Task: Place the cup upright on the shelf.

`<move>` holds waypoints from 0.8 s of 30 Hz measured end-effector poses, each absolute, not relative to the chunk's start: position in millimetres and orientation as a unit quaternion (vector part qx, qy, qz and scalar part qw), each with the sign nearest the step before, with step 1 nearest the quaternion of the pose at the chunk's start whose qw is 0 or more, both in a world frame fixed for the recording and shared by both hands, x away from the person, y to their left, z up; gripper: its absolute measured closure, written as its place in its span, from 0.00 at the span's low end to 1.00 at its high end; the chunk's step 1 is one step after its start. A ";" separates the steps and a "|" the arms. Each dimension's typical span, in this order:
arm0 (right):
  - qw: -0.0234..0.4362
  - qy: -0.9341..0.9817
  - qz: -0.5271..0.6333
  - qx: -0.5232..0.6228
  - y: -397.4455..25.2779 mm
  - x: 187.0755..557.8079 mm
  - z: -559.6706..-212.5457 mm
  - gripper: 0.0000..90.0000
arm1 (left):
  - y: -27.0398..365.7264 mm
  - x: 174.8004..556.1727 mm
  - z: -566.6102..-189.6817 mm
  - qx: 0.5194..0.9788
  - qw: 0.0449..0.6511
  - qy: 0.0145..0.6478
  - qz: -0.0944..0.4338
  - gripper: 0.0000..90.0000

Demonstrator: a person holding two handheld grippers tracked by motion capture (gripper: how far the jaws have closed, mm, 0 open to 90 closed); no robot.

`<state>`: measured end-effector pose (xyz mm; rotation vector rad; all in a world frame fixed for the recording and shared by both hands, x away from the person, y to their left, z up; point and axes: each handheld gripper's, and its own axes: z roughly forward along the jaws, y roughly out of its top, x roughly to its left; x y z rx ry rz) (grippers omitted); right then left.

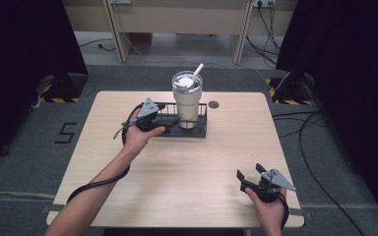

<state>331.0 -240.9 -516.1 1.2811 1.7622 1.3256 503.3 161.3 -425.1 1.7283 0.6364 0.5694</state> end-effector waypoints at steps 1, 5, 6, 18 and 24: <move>0.292 0.661 0.497 0.480 -240.8 330.8 -516.0 0.21 | 163.9 501.5 -425.0 0.736 0.571 0.271 0.242 0.16; 0.292 0.661 0.497 0.480 -240.9 330.9 -516.1 0.21 | 176.1 494.0 -424.6 0.735 0.571 0.272 0.244 0.16; 0.292 0.661 0.497 0.481 -240.8 330.7 -516.0 0.21 | 179.6 492.3 -424.6 0.734 0.571 0.273 0.244 0.16; 0.293 0.663 0.494 0.480 -239.4 331.0 -516.0 0.21 | 221.3 470.1 -432.6 0.723 0.574 0.294 0.247 0.16; 0.295 0.664 0.493 0.478 -239.1 330.6 -516.0 0.21 | 236.7 456.2 -438.4 0.720 0.575 0.300 0.249 0.16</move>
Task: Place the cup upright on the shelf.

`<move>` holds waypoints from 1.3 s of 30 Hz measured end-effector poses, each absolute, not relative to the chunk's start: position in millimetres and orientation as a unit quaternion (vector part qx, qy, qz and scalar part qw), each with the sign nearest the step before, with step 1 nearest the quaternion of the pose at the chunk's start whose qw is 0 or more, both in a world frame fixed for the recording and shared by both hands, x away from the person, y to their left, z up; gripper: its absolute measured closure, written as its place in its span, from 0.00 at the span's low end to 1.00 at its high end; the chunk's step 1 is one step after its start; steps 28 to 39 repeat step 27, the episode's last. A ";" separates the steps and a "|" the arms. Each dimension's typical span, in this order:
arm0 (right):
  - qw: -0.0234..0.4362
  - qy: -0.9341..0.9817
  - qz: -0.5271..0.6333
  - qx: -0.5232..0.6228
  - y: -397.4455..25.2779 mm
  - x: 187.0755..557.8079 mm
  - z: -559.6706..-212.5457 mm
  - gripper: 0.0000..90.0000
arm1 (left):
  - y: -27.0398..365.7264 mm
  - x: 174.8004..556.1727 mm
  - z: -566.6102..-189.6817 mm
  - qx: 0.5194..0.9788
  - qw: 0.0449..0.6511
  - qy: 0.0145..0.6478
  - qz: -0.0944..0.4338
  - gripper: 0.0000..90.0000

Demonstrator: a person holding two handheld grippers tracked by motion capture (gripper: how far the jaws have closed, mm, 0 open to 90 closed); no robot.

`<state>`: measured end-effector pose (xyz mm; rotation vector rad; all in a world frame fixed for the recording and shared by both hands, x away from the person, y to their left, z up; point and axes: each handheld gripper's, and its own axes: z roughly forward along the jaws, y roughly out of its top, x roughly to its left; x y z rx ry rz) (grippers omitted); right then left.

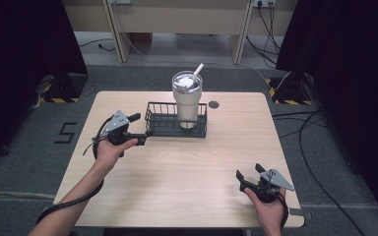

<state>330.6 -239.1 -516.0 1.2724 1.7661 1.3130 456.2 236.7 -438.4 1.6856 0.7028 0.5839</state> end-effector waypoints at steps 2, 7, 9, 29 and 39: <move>0.296 0.664 0.493 0.478 -239.4 330.6 -516.0 0.21 | 242.2 451.1 -441.4 0.719 0.573 0.303 0.250 0.16; 0.293 0.663 0.495 0.480 -239.1 330.6 -516.0 0.21 | 257.4 438.3 -450.8 0.716 0.571 0.314 0.251 0.16; 0.293 0.663 0.495 0.480 -239.1 330.5 -516.0 0.21 | 264.0 433.0 -455.1 0.714 0.570 0.319 0.251 0.16; 0.296 0.665 0.492 0.478 -238.6 330.8 -516.1 0.21 | 304.0 404.5 -484.8 0.701 0.559 0.360 0.258 0.16; 0.296 0.665 0.492 0.478 -238.6 330.8 -516.1 0.21 | 304.0 404.5 -484.8 0.701 0.559 0.360 0.258 0.16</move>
